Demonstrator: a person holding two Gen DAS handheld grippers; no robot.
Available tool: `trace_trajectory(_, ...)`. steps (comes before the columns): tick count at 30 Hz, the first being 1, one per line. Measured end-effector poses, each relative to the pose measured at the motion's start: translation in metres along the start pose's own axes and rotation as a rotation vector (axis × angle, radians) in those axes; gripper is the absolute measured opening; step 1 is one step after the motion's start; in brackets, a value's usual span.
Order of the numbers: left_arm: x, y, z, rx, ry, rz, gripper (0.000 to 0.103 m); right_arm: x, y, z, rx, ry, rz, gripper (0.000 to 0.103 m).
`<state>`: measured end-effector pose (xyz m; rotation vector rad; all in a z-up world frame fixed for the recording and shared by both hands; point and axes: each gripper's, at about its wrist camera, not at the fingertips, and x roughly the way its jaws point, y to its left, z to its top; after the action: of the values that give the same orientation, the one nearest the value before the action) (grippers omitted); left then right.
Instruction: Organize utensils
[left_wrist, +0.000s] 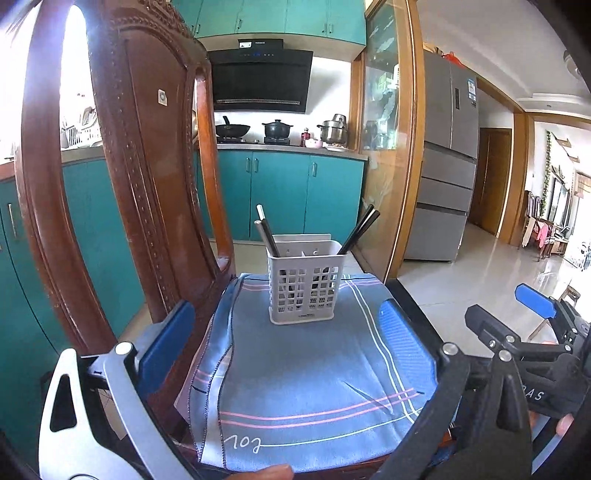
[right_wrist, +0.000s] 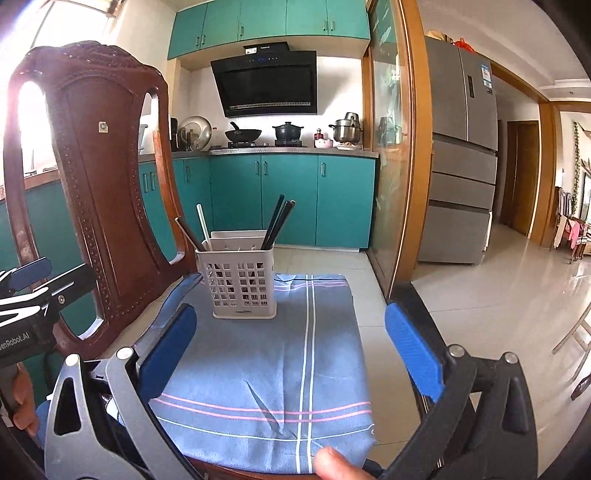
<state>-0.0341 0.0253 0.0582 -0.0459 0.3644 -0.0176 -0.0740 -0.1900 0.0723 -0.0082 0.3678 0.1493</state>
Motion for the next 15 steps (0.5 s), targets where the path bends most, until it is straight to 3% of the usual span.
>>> trace_trajectory(15, 0.0024, 0.0024, 0.0011, -0.002, 0.006, 0.007, 0.099, 0.0055, 0.0056, -0.0028, -0.004, 0.013, 0.004, 0.1)
